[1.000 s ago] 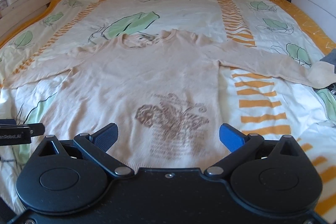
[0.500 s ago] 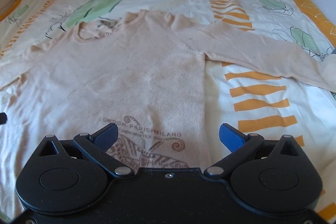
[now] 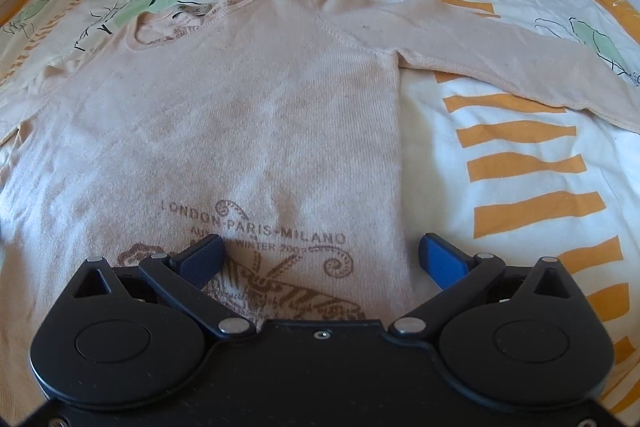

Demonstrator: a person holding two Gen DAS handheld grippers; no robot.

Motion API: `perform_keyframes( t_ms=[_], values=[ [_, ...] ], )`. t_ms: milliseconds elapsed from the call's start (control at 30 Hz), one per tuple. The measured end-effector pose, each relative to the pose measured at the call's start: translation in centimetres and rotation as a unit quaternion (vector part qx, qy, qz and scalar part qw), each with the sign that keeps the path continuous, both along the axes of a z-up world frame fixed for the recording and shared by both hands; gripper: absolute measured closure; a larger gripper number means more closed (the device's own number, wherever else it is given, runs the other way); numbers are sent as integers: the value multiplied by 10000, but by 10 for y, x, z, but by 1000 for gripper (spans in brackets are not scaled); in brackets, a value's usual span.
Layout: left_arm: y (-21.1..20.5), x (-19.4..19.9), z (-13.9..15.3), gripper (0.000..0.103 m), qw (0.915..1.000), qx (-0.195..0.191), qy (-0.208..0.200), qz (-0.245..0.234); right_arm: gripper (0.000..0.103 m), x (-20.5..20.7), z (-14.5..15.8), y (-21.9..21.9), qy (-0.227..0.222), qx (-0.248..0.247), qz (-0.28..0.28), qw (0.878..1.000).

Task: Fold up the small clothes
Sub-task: 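Move the left gripper over the sweater toward its sleeve cuff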

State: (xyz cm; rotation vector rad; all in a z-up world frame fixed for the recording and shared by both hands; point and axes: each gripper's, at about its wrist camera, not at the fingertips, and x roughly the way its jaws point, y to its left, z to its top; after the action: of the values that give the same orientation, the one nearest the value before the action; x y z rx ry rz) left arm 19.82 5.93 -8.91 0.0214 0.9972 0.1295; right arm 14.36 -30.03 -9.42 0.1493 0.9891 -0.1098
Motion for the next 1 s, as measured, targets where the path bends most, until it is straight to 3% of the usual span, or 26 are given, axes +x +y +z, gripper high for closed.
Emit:
perform_keyframes(
  t_ms=[233, 533, 600, 767, 900, 1000],
  values=[
    [6, -3, -6, 1, 9992, -334, -172, 96, 0, -1, 2, -3, -114, 83, -40, 9999],
    [10, -4, -2, 5, 9988, -405, -285, 5, 2, -5, 19, -17, -393, 273, -479, 9977],
    [9, -5, 4, 13, 9988, -314, -364, -2, 2, -8, 30, -17, -559, 109, -504, 9971],
    [7, -2, 30, 13, 9972, 49, -741, -88, 2, -5, 70, -6, -1252, -258, -57, 9918],
    [13, 9, 48, 12, 9955, 164, -934, -63, 1, 7, 99, 3, -1837, -293, 341, 9820],
    [25, 19, 55, 12, 9952, 110, -963, 148, 1, 21, 109, 12, -2058, -400, 288, 9773]
  ],
)
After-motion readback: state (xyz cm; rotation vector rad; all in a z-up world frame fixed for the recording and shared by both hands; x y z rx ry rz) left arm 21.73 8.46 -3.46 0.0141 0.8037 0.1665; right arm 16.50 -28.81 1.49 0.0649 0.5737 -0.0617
